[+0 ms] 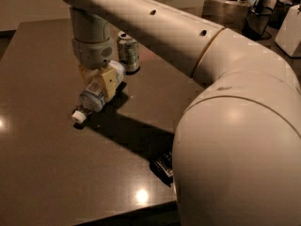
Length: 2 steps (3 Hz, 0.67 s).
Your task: Move blue plastic bottle near 7up can
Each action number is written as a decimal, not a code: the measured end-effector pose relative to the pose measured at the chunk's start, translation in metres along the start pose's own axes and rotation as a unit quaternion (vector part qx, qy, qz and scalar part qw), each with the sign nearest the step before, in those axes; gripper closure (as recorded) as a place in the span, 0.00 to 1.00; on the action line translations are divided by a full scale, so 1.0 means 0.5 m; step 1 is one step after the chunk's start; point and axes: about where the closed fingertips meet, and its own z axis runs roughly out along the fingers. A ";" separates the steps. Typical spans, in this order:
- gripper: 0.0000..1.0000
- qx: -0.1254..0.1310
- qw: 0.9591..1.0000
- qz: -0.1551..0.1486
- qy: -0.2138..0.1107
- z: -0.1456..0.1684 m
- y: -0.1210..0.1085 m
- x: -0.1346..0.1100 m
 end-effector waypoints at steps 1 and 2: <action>0.77 0.002 1.000 0.009 -0.001 0.002 -0.006 0.020; 0.53 0.002 1.000 0.021 -0.001 0.001 -0.002 0.045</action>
Offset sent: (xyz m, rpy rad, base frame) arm 0.0126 -0.0448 -0.0005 -0.0716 0.0660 -0.0637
